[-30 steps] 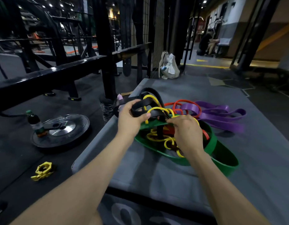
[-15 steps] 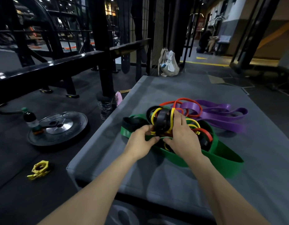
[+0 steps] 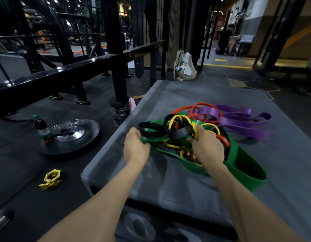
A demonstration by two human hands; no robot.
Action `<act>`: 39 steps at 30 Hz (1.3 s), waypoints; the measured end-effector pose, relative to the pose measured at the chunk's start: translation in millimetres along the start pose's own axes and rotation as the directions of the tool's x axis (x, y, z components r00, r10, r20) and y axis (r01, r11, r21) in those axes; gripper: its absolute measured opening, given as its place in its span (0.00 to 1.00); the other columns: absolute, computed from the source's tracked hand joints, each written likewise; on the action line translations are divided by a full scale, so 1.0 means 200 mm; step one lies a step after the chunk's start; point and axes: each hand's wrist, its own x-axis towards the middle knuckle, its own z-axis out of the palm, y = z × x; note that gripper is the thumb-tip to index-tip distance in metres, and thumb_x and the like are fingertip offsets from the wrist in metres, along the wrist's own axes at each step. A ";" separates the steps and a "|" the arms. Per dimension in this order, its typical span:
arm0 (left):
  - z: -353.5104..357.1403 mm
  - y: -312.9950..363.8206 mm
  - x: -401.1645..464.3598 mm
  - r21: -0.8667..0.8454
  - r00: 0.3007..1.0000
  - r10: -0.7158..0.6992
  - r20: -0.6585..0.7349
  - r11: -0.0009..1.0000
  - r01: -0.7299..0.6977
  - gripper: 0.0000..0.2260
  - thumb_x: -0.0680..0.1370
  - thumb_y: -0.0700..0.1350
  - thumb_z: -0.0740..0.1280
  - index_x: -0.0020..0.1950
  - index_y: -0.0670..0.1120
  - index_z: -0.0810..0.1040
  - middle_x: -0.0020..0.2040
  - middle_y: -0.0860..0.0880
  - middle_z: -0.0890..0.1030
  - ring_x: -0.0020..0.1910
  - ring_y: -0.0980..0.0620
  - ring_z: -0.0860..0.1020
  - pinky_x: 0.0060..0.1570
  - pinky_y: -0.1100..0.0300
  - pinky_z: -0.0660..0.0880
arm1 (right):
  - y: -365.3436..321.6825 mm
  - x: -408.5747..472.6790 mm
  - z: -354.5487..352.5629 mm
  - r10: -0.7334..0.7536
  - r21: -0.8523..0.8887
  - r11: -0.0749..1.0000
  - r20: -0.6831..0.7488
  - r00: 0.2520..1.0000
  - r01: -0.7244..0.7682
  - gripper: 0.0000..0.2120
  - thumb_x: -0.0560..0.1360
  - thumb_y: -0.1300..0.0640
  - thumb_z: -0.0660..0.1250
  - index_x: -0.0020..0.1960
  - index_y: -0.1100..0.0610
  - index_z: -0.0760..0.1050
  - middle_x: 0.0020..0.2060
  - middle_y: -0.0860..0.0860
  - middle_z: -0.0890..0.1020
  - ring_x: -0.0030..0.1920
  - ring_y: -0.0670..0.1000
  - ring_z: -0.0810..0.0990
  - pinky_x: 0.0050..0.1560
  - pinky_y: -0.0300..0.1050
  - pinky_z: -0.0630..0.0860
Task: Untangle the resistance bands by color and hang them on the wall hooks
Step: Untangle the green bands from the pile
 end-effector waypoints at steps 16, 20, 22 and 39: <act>0.23 -0.05 0.08 -0.314 0.890 -0.286 0.355 0.860 0.402 0.09 0.72 0.38 0.63 0.49 0.46 0.67 0.52 0.40 0.76 0.51 0.39 0.77 0.51 0.42 0.78 | 0.01 0.01 -0.03 0.066 0.099 0.993 -0.075 0.995 -0.059 0.10 0.76 0.54 0.63 0.56 0.54 0.72 0.47 0.57 0.81 0.49 0.62 0.78 0.41 0.49 0.70; 0.14 -0.01 0.07 -0.454 0.869 -0.322 0.376 0.753 0.476 0.08 0.77 0.33 0.55 0.47 0.47 0.63 0.51 0.41 0.74 0.49 0.41 0.77 0.46 0.40 0.78 | 0.04 0.01 -0.07 0.133 0.133 0.984 -0.133 0.982 -0.115 0.08 0.76 0.58 0.62 0.54 0.54 0.73 0.49 0.58 0.80 0.51 0.63 0.77 0.40 0.48 0.64; 0.08 -0.01 0.07 -0.553 0.821 -0.365 0.438 0.611 0.567 0.10 0.76 0.30 0.52 0.49 0.44 0.65 0.48 0.41 0.73 0.44 0.43 0.76 0.39 0.48 0.78 | 0.05 0.01 -0.07 0.159 0.159 0.978 -0.135 0.978 -0.137 0.06 0.76 0.58 0.62 0.53 0.54 0.73 0.50 0.58 0.80 0.52 0.63 0.77 0.41 0.48 0.65; -0.07 0.12 0.07 -0.772 0.885 -0.275 0.377 0.435 0.464 0.08 0.74 0.37 0.66 0.38 0.47 0.70 0.22 0.53 0.72 0.16 0.61 0.68 0.32 0.62 0.66 | 0.04 0.02 -0.09 0.224 0.243 0.953 -0.160 0.962 -0.181 0.09 0.76 0.58 0.62 0.54 0.55 0.76 0.49 0.60 0.81 0.51 0.64 0.77 0.47 0.51 0.71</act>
